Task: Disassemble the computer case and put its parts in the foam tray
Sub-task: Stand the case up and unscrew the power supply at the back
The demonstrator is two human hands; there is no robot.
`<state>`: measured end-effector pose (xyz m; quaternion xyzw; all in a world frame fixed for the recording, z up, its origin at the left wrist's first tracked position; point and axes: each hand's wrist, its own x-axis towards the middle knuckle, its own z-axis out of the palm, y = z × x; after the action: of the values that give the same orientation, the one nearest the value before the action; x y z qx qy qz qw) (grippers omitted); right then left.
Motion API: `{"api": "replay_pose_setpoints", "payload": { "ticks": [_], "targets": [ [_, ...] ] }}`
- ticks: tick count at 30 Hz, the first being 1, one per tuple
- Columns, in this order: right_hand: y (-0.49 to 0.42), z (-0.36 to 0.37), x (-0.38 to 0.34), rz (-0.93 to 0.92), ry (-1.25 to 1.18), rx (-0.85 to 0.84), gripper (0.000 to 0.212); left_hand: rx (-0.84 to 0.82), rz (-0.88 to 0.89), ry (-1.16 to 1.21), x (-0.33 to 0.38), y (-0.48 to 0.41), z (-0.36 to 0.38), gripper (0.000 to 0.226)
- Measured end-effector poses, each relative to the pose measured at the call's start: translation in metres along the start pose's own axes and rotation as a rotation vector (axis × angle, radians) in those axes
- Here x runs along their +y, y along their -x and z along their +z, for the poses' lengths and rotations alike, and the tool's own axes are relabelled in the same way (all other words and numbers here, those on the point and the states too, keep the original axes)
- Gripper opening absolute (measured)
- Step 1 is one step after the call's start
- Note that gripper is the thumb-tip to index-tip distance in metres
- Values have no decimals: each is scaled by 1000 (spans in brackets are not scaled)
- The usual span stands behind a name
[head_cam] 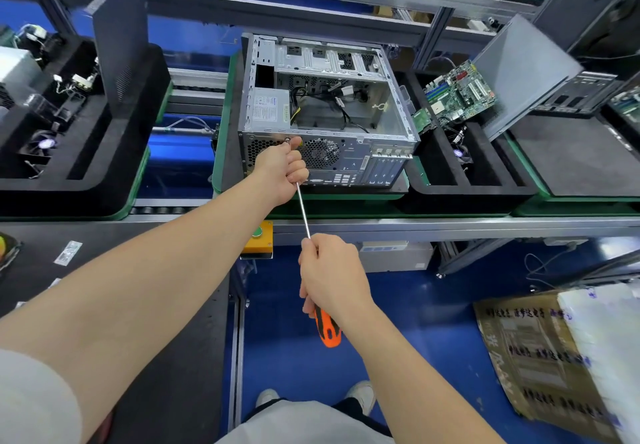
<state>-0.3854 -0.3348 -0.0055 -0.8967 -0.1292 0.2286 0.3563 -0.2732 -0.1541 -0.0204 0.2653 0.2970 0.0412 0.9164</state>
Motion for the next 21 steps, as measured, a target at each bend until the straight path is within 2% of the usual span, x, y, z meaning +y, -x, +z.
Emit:
{"api": "replay_pose_setpoints", "payload": {
  "ticks": [6, 10, 14, 19, 21],
  "targets": [
    [-5, 4, -2, -97, 460, 190, 30, 19, -10, 22, 0, 0, -1, 36],
    [-8, 9, 5, -132, 383, 204, 36, 27, -7, 39, 1, -2, -2, 31],
    [-9, 8, 13, -129, -80, 53, 35, 53, 25, 15, 2, -2, 0, 23],
    [-6, 13, 21, 199, -1213, -484, 36, 57, 6, 76, 5, -4, 3, 21],
    [-7, 14, 21, 253, -1533, -637, 36, 51, 1, 104, 5, -5, 4, 22]
  ]
}}
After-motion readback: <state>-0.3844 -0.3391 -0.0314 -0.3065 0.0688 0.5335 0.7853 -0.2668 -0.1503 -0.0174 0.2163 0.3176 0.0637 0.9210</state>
